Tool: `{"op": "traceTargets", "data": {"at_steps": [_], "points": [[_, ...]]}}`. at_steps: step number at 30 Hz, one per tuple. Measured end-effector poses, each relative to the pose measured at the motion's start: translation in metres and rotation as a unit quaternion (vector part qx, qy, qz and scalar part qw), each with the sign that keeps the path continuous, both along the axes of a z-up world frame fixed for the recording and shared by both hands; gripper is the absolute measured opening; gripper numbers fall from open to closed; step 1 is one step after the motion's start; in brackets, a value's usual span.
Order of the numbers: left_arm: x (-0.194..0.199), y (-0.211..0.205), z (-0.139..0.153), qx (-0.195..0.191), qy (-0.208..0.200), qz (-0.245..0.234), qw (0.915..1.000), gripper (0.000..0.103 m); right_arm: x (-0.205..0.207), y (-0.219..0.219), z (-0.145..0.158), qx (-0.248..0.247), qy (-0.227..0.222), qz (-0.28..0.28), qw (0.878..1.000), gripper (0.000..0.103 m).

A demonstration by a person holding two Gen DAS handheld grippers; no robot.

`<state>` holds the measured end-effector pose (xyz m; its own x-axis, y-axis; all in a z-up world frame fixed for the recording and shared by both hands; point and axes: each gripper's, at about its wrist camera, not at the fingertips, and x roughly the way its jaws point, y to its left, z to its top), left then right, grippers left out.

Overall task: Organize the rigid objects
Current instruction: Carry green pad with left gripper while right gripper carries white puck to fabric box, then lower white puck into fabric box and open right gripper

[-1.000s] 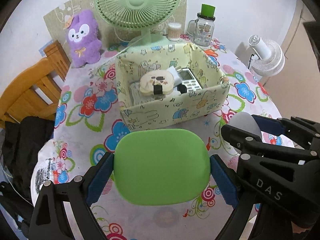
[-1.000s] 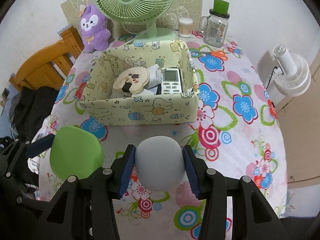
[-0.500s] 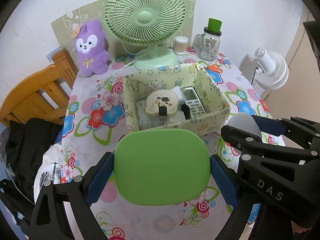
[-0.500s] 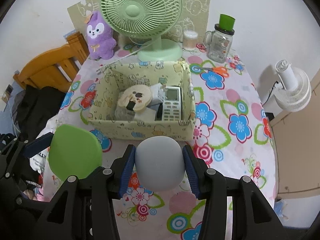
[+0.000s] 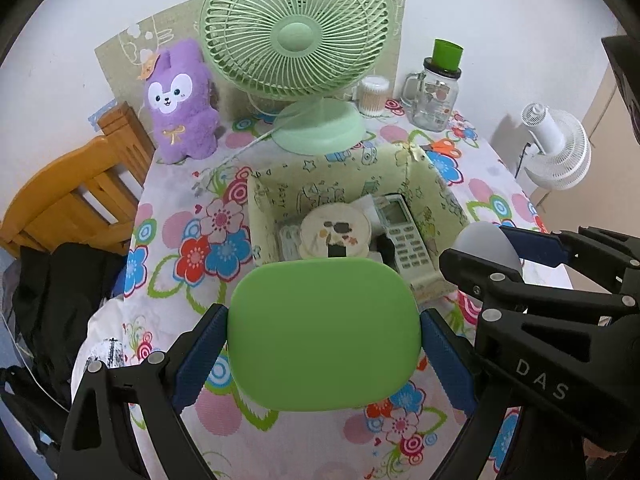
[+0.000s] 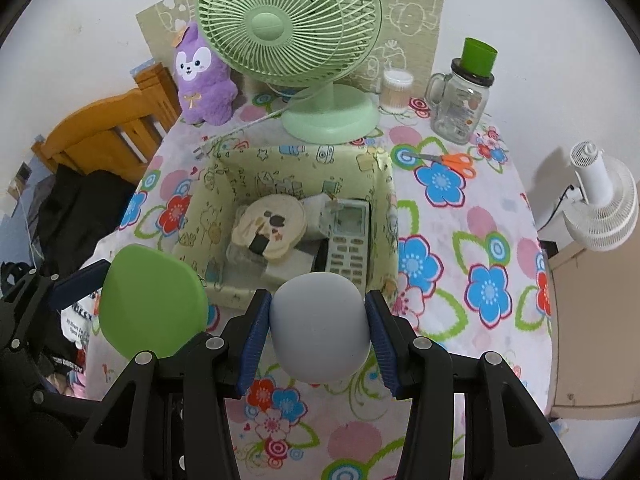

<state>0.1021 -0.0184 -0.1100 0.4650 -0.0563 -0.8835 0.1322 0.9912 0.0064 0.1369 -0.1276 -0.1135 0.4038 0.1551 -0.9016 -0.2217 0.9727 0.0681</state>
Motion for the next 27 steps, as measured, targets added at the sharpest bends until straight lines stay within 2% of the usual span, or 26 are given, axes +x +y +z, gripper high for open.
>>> {"op": "traceTargets", "data": {"at_steps": [13, 27], "points": [[0.03, -0.003, -0.013, 0.013, 0.011, 0.004, 0.9998, 0.095, 0.039, 0.006, -0.019, 0.013, 0.016, 0.022, 1.0, 0.051], [0.05, 0.0, -0.035, 0.023, 0.037, 0.001, 0.9991, 0.095, 0.067, 0.017, -0.052, 0.019, 0.056, 0.042, 0.997, 0.051]]}}
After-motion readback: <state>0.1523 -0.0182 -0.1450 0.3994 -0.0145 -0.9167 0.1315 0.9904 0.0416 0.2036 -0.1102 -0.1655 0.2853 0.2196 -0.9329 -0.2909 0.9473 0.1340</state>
